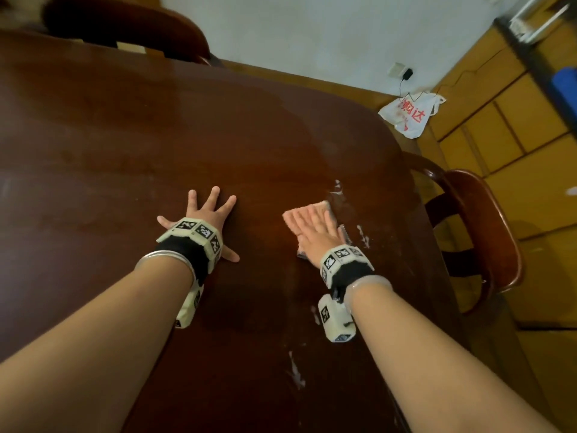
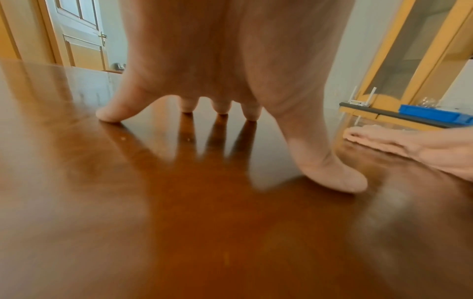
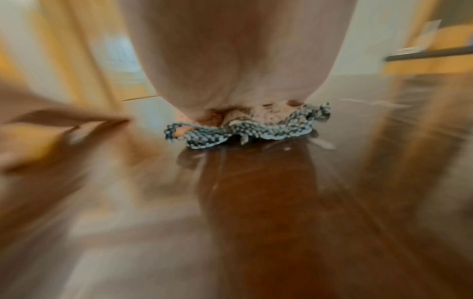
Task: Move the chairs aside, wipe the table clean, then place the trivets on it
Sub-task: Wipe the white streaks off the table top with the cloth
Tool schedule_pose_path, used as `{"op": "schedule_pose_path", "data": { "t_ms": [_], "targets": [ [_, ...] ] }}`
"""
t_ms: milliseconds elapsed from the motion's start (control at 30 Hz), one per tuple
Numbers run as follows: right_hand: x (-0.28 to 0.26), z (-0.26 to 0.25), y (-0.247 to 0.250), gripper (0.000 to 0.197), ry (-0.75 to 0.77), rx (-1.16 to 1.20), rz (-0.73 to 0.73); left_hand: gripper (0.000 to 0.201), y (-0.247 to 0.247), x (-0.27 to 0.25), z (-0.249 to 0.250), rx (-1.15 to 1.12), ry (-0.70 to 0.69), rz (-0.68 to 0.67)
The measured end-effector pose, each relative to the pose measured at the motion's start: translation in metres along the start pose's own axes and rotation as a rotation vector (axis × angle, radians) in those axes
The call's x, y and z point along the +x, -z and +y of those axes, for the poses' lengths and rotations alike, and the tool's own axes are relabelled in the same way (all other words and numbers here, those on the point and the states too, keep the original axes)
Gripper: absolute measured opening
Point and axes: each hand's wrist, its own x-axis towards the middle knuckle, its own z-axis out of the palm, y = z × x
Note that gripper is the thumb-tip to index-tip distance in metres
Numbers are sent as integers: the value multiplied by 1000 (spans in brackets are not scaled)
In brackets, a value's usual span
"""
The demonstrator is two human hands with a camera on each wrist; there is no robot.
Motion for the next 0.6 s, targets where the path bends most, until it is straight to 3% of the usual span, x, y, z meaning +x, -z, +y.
{"op": "schedule_pose_path", "data": {
  "t_ms": [100, 200, 333, 433, 500, 600],
  "targets": [
    [0, -28, 0, 55, -184, 128, 38, 129, -16, -17, 2, -10, -3, -29],
    [-15, -59, -14, 57, -35, 57, 6, 130, -25, -23, 3, -27, -2, -26],
    [-50, -27, -33, 56, 85, -67, -2, 132, -36, -36, 3, -33, -6, -37],
    [-53, -2, -25, 54, -68, 25, 33, 131, -51, -50, 3, -11, -18, -41],
    [-42, -14, -20, 56, -200, 108, 46, 131, -61, -57, 3, -13, -14, -46],
    [-39, -55, -25, 60, -155, 110, 18, 131, -67, -59, 3, -15, -6, -21]
  ]
}}
